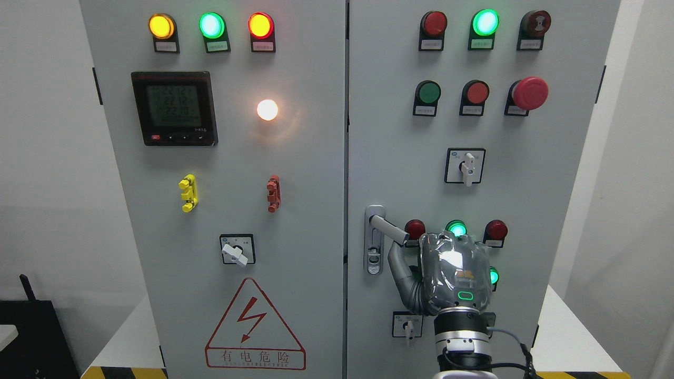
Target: Release door handle
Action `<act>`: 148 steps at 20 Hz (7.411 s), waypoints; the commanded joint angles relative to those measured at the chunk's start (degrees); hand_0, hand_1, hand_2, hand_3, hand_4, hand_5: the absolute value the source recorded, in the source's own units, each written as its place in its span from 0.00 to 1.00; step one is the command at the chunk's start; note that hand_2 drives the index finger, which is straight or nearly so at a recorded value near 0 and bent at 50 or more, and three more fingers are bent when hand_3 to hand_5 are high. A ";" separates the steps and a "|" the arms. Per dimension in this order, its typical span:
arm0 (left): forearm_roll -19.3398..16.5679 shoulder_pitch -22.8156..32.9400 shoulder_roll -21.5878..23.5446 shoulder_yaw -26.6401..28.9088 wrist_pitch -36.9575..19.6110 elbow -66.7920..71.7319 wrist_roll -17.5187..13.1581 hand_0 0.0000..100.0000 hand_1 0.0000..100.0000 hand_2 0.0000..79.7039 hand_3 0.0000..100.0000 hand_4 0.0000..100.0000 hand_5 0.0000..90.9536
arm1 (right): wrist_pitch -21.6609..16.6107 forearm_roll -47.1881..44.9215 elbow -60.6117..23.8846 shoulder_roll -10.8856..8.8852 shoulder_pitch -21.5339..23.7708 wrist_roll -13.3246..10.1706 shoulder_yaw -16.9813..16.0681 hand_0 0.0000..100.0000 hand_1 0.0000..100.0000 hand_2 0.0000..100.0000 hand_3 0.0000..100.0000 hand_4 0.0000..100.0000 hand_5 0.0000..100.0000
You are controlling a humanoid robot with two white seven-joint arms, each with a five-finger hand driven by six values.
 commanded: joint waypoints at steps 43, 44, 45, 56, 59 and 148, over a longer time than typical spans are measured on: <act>0.00 1.93 0.00 0.00 -0.02 -1.76 0.05 0.12 0.39 0.00 0.00 0.00 0.00 | -0.51 -1.08 -3.81 -0.32 3.37 -0.33 0.01 0.61 0.00 1.00 1.00 1.00 0.96; 0.00 1.85 0.00 0.00 -0.02 -1.76 0.05 0.12 0.39 0.00 0.00 0.00 0.00 | -0.51 -1.08 -4.42 -0.32 3.63 -0.33 0.09 0.61 0.00 1.00 1.00 1.00 0.96; 0.00 1.93 0.00 0.00 -0.02 -1.76 0.05 0.12 0.39 0.00 0.00 0.00 0.00 | -0.51 -1.17 -5.04 -0.32 4.24 -0.33 0.18 0.61 0.00 1.00 1.00 1.00 0.96; 0.00 1.85 0.09 0.00 -0.02 -1.76 0.05 0.12 0.39 0.00 0.00 0.00 0.00 | -4.46 -6.87 -12.51 -3.65 10.31 -3.92 1.15 0.64 0.00 1.00 1.00 0.97 0.94; 0.00 1.85 0.09 0.00 -0.02 -1.76 0.05 0.12 0.39 0.00 0.00 0.00 0.00 | -5.95 -9.34 -12.78 -7.07 10.49 -6.47 0.97 0.64 0.00 1.00 1.00 0.97 0.94; 0.00 1.85 0.09 0.00 -0.02 -1.76 0.05 0.12 0.39 0.00 0.00 0.00 0.00 | 2.83 -59.18 -16.12 -60.26 -21.15 -17.12 34.37 0.38 0.00 0.49 1.00 1.00 1.00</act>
